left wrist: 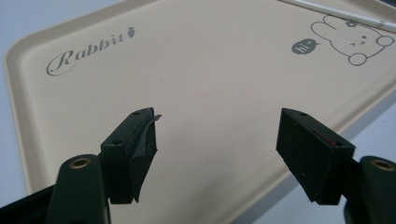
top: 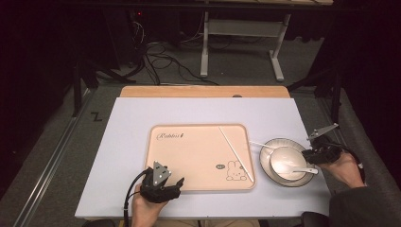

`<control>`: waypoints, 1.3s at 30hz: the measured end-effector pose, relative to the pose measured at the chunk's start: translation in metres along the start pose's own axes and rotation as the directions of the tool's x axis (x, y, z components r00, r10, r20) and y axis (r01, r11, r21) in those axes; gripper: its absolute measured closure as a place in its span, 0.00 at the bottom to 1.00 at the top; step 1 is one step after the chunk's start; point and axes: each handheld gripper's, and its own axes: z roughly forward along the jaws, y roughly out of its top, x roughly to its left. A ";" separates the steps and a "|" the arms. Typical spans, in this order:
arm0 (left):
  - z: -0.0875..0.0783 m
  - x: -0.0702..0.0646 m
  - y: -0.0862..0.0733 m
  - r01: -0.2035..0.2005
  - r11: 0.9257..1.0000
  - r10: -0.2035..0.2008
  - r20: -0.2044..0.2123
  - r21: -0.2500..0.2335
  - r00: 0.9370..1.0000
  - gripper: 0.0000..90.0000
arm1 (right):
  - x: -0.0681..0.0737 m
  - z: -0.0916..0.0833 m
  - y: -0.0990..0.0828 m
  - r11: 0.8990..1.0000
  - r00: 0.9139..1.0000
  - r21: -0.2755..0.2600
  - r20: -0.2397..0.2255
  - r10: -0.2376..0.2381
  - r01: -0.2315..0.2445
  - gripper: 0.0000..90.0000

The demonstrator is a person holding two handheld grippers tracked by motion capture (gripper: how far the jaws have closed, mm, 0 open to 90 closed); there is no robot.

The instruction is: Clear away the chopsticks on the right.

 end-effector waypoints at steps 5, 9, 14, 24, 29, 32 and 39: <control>0.000 0.001 0.000 0.001 1.000 -0.001 0.001 0.002 1.000 0.32 | 0.000 0.001 -0.002 1.000 1.000 -0.003 0.000 0.007 -0.007 0.80; 0.000 0.000 0.000 0.001 1.000 -0.001 0.006 0.000 1.000 0.32 | 0.000 0.001 -0.002 1.000 1.000 0.005 -0.008 0.006 -0.006 0.82; 0.000 0.000 0.000 0.002 1.000 -0.002 0.005 0.000 1.000 0.32 | -0.002 0.001 -0.003 1.000 1.000 0.002 -0.012 0.001 -0.001 0.85; 0.000 0.000 -0.001 0.001 1.000 -0.001 0.004 0.000 1.000 0.32 | -0.003 0.001 -0.006 1.000 1.000 -0.002 -0.023 -0.011 0.011 0.94; 0.001 0.000 -0.001 0.000 1.000 0.000 0.009 0.008 1.000 0.33 | -0.001 0.001 -0.007 1.000 1.000 -0.016 -0.019 -0.010 0.010 0.94; 0.002 -0.001 -0.001 -0.001 1.000 0.001 0.013 0.010 1.000 0.33 | 0.000 -0.001 -0.008 0.999 1.000 -0.032 -0.016 -0.002 0.002 0.94; 0.007 -0.004 -0.001 -0.010 1.000 0.009 0.034 0.024 0.999 0.33 | 0.002 -0.013 -0.011 0.996 0.999 -0.080 -0.011 0.039 -0.040 0.95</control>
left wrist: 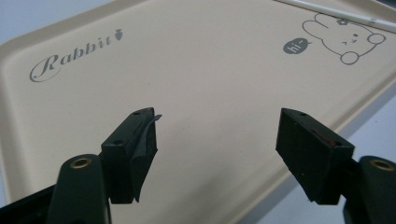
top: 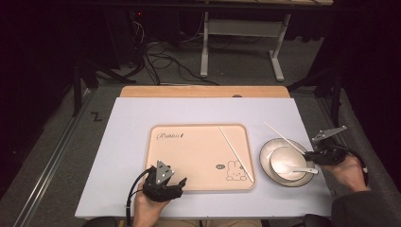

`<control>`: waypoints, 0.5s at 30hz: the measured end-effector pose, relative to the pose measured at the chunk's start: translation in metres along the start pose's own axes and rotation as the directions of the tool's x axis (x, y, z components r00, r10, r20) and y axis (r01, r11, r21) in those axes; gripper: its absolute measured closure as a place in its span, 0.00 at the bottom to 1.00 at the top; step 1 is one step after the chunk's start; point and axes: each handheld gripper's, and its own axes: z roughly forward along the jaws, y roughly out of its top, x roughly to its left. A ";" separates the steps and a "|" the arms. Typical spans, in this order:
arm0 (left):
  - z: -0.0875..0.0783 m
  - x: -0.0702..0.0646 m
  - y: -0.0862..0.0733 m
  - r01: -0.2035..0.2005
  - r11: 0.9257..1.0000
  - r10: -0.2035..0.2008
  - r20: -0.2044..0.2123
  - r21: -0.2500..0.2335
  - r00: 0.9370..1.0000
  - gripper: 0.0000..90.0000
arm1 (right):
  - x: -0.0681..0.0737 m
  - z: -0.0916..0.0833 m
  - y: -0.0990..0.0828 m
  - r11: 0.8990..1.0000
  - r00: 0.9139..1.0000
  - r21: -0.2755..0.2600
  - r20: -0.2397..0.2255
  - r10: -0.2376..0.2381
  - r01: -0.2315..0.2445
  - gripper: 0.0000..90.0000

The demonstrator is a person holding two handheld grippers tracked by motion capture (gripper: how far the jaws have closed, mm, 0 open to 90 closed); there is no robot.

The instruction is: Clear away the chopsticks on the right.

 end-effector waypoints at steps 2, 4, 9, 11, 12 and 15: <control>0.002 -0.001 0.000 -0.001 1.000 0.000 0.008 0.003 1.000 0.33 | 0.001 -0.004 -0.001 1.000 1.000 -0.013 0.008 0.009 -0.009 0.95; 0.004 -0.002 0.001 -0.005 1.000 0.005 0.015 0.009 1.000 0.33 | 0.002 -0.009 -0.003 1.000 1.000 -0.023 0.024 0.016 -0.016 0.95; 0.009 -0.005 0.001 -0.008 1.000 0.007 0.035 0.021 0.999 0.33 | 0.005 -0.023 -0.006 0.997 0.998 -0.060 0.044 0.041 -0.039 0.95; 0.011 -0.004 0.001 -0.010 1.000 0.009 0.037 0.024 0.999 0.33 | 0.007 -0.028 -0.008 0.997 0.998 -0.072 0.053 0.043 -0.039 0.95; 0.013 -0.003 0.002 -0.005 1.000 0.004 0.038 0.028 0.999 0.33 | 0.009 -0.031 -0.008 0.996 0.997 -0.073 0.056 0.058 -0.054 0.95; 0.016 -0.004 0.004 0.007 1.000 -0.008 0.049 0.023 0.999 0.33 | 0.015 -0.037 -0.010 0.994 0.996 -0.090 0.059 0.069 -0.063 0.95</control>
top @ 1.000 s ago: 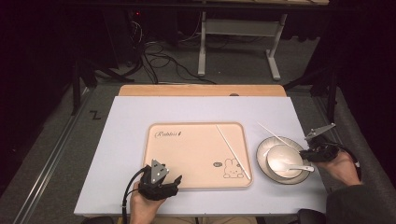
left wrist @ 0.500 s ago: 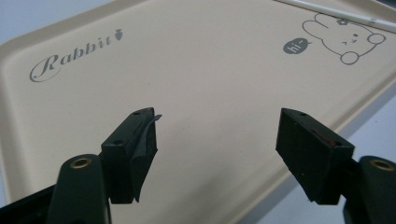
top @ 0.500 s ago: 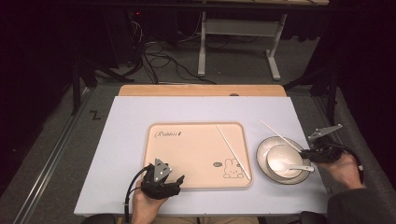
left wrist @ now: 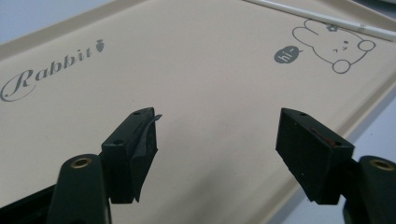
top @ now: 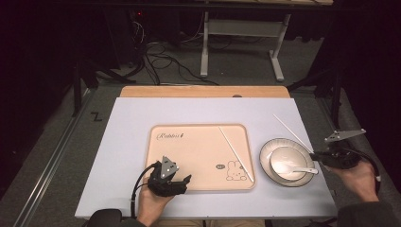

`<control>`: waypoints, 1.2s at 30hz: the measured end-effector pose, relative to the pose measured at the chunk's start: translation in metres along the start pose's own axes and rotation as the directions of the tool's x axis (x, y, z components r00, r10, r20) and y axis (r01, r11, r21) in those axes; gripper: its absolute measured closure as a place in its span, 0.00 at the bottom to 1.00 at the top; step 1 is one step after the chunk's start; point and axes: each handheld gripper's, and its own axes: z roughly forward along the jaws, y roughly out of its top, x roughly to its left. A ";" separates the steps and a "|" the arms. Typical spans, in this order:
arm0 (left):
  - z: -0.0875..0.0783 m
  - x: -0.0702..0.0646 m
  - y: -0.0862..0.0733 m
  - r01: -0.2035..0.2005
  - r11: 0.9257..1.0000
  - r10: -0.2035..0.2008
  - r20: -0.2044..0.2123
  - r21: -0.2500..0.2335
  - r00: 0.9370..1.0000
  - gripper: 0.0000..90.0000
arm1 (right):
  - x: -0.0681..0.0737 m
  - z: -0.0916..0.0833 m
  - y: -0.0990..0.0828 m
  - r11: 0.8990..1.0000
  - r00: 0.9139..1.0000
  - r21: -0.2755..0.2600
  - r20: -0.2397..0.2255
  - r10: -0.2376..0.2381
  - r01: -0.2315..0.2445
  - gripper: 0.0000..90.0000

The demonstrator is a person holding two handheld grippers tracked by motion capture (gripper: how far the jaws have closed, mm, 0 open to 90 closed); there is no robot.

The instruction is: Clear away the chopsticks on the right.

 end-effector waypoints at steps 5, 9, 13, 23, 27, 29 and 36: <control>0.005 -0.004 0.000 -0.019 1.000 0.018 0.024 0.016 1.000 0.33 | 0.011 -0.008 -0.001 1.000 1.000 -0.015 0.005 0.019 -0.019 0.95; 0.009 -0.007 0.000 -0.026 0.999 0.025 0.041 0.024 0.999 0.33 | 0.020 -0.012 -0.002 0.999 1.000 -0.034 0.001 0.027 -0.027 0.95; 0.012 -0.009 0.000 -0.027 0.999 0.025 0.058 0.031 0.998 0.33 | 0.029 -0.019 -0.002 0.998 0.999 -0.055 0.005 0.039 -0.039 0.95; 0.018 -0.014 -0.001 -0.047 0.998 0.043 0.084 0.050 0.996 0.33 | 0.061 -0.032 -0.001 0.995 0.999 -0.086 -0.005 0.046 -0.046 0.95; 0.019 -0.015 -0.001 -0.050 0.998 0.046 0.083 0.048 0.995 0.33 | 0.075 -0.031 0.000 0.994 0.997 -0.073 -0.010 0.080 -0.080 0.95; 0.020 -0.015 -0.001 -0.052 0.997 0.047 0.083 0.049 0.995 0.33 | 0.081 -0.030 0.001 0.994 0.997 -0.070 -0.014 0.082 -0.083 0.95; 0.020 -0.016 -0.001 -0.050 0.998 0.046 0.087 0.045 0.995 0.33 | 0.104 -0.020 0.011 0.997 0.998 -0.061 -0.038 0.053 -0.056 0.95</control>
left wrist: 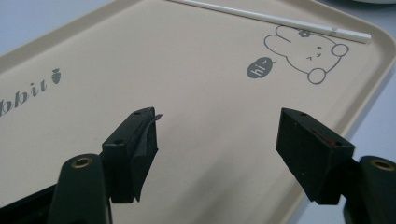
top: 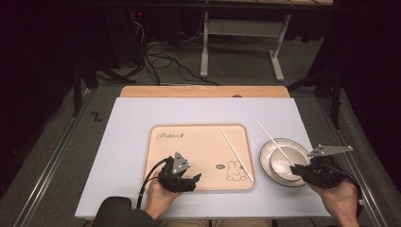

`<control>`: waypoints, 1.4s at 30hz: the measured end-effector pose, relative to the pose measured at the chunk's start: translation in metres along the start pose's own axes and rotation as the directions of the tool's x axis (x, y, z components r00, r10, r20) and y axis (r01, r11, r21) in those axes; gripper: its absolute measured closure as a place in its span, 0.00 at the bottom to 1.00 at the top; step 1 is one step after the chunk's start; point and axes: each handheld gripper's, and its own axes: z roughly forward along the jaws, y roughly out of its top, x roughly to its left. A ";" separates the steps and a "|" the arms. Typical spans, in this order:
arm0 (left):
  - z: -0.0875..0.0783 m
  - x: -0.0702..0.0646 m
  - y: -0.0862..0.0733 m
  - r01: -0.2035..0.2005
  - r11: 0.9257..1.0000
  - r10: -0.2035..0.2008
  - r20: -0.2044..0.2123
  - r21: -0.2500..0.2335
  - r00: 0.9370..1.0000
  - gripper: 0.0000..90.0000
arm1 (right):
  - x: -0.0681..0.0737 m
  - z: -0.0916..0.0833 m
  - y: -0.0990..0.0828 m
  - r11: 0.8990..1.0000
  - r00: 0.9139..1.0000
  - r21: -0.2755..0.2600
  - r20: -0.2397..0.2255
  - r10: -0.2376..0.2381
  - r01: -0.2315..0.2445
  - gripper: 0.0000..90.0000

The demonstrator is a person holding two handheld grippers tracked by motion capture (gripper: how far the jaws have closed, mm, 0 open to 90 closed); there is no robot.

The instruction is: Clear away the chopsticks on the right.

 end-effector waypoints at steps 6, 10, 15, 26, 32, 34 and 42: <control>-0.001 -0.001 0.000 -0.004 1.000 0.004 0.005 0.001 1.000 0.33 | 0.019 0.014 0.008 1.000 0.999 0.007 -0.025 -0.025 0.025 0.95; -0.002 -0.002 0.000 -0.006 1.000 0.006 0.007 0.000 1.000 0.33 | 0.027 0.024 0.013 0.999 0.998 0.007 -0.044 -0.036 0.036 0.95; -0.001 -0.003 -0.002 -0.013 1.000 0.013 0.009 0.011 1.000 0.33 | 0.039 0.040 0.021 0.998 0.997 0.039 -0.056 -0.056 0.058 0.95; -0.004 -0.001 0.000 -0.017 1.000 0.017 -0.003 0.004 1.000 0.33 | 0.049 0.062 0.029 0.995 0.995 0.063 -0.069 -0.068 0.072 0.95; -0.006 -0.001 -0.001 -0.013 1.000 0.013 0.001 -0.004 1.000 0.33 | 0.054 0.072 0.031 0.993 0.994 0.083 -0.071 -0.083 0.089 0.95; -0.007 -0.001 -0.001 -0.014 1.000 0.014 -0.001 -0.005 1.000 0.33 | 0.054 0.077 0.032 0.992 0.994 0.090 -0.071 -0.078 0.085 0.94; -0.012 -0.001 -0.004 -0.015 1.000 0.015 -0.021 -0.015 1.000 0.33 | 0.057 0.087 0.035 0.990 0.993 0.103 -0.084 -0.084 0.093 0.94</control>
